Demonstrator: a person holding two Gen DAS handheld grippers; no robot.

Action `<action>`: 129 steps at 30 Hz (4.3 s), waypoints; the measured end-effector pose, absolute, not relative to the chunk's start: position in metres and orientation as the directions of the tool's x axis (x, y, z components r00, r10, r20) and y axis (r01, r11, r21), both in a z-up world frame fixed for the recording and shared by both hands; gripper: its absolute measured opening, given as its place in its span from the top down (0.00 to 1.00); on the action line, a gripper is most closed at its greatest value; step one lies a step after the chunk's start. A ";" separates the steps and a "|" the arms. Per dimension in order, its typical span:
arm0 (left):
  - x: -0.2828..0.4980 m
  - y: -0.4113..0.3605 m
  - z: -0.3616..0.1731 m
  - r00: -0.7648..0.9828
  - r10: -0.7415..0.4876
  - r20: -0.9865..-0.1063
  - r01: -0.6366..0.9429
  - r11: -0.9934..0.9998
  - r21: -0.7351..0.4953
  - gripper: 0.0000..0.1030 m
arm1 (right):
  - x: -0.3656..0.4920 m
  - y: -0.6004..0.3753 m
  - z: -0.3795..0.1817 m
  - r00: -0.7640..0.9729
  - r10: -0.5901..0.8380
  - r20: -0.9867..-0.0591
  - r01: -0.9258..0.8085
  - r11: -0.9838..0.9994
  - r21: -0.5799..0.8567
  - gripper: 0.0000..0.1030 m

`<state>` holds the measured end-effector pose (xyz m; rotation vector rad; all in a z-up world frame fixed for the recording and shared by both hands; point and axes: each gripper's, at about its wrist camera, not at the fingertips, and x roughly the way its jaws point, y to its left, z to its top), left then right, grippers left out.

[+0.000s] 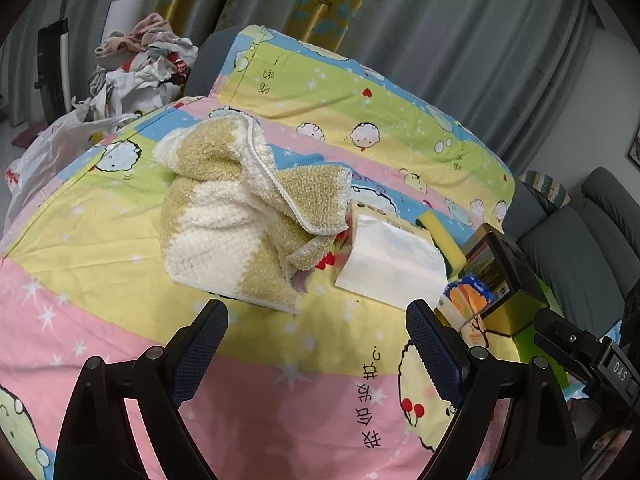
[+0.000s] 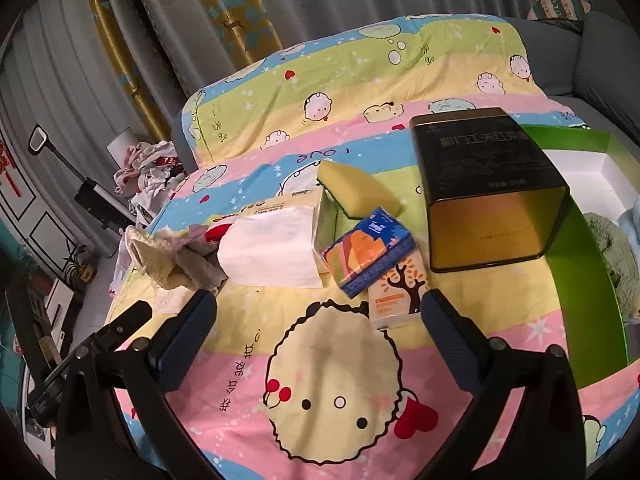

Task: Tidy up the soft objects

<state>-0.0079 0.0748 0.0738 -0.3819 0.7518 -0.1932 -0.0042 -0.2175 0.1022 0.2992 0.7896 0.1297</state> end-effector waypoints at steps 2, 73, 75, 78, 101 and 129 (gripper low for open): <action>-0.008 0.075 0.074 0.716 -0.304 -0.629 0.035 0.915 -0.402 0.12 | -0.004 -0.218 0.102 0.701 0.215 -0.680 0.004 0.952 0.305 0.01; -0.008 0.099 0.078 0.698 -0.174 -0.694 -0.067 0.950 -0.306 0.12 | 0.016 -0.167 0.122 0.649 0.403 -0.645 -0.137 0.896 0.422 0.07; -0.007 0.105 0.077 0.690 -0.150 -0.708 -0.092 0.952 -0.291 0.12 | 0.029 -0.147 0.122 0.617 0.435 -0.656 -0.159 0.885 0.437 0.07; -0.006 0.114 0.077 0.680 -0.120 -0.723 -0.124 0.954 -0.274 0.12 | 0.050 -0.115 0.121 0.568 0.504 -0.650 -0.210 0.853 0.478 0.07; -0.024 0.189 0.096 0.757 -0.115 -0.643 -0.253 0.856 -0.451 0.12 | 0.027 -0.103 0.172 0.595 0.584 -0.552 -0.313 0.801 0.510 0.92; -0.026 0.016 0.059 0.463 -0.503 -0.730 0.298 0.864 -0.406 0.12 | -0.033 -0.202 0.049 0.426 0.440 -0.790 0.028 0.867 0.498 0.68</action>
